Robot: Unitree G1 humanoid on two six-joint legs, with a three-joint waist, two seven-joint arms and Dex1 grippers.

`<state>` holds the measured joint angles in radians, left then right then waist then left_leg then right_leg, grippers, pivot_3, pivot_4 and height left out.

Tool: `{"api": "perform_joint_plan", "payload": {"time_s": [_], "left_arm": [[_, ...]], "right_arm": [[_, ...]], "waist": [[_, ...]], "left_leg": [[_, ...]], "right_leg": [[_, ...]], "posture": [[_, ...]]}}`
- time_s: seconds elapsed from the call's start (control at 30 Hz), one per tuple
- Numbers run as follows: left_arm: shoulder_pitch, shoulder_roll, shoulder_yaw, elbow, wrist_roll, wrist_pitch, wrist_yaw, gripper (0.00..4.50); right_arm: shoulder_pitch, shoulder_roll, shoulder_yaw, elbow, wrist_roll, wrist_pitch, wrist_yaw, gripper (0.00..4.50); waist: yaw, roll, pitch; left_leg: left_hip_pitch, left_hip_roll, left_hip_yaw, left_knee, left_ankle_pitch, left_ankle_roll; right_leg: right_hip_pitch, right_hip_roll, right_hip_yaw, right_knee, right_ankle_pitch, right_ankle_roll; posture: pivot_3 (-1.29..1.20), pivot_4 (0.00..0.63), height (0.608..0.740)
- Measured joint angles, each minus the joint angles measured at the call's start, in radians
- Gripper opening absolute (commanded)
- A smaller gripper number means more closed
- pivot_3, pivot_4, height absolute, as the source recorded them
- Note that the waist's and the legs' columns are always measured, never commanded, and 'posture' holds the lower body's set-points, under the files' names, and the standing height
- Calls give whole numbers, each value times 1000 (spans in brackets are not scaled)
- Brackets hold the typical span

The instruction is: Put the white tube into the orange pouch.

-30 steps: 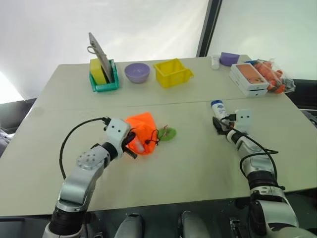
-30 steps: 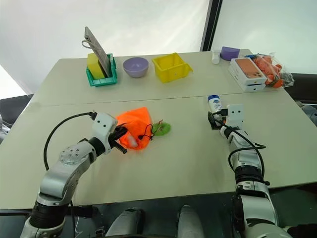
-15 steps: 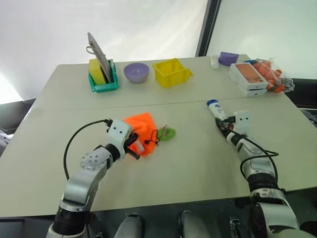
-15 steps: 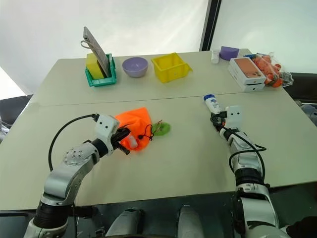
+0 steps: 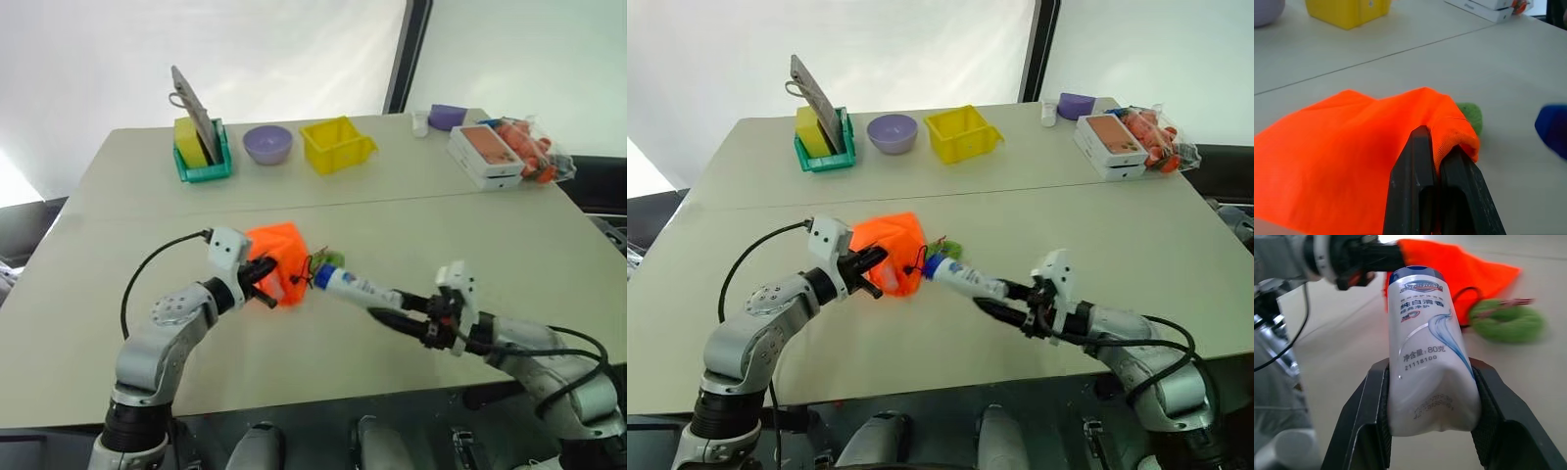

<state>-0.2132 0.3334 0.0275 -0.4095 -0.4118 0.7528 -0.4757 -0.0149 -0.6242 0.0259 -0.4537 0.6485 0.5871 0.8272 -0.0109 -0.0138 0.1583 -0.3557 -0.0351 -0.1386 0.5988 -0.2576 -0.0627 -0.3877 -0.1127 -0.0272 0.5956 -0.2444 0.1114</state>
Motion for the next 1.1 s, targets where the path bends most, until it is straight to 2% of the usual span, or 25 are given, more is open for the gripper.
{"api": "perform_joint_plan", "payload": {"time_s": [0.13,0.37,0.8,1.1], "left_arm": [[1,15,-1,-6,-26,11,-6,0],[11,43,-3,-52,-73,40,-18,0],[52,98,-53,-119,-102,51,-52,0],[66,116,-84,-149,-124,55,-69,0]], "right_arm": [[-29,67,63,12,-58,8,-75,1725],[-68,154,125,90,-135,-15,-115,1725],[-177,329,188,235,-296,-94,-225,1725],[-304,499,226,360,-437,-99,-415,1725]], "waist": [[4,0,0],[4,-1,-1],[0,0,0],[-1,0,0]], "left_leg": [[-2,0,0,0,0,0],[0,0,0,-1,0,0],[-1,0,-1,-2,0,0],[-1,0,-1,-2,0,0]], "right_leg": [[-1,0,1,-1,0,1],[-1,0,1,0,0,1],[-2,0,1,0,0,0],[-2,0,1,1,3,-4]], "posture": [[0,150,740],[0,150,740],[0,150,740],[0,150,740]]}}
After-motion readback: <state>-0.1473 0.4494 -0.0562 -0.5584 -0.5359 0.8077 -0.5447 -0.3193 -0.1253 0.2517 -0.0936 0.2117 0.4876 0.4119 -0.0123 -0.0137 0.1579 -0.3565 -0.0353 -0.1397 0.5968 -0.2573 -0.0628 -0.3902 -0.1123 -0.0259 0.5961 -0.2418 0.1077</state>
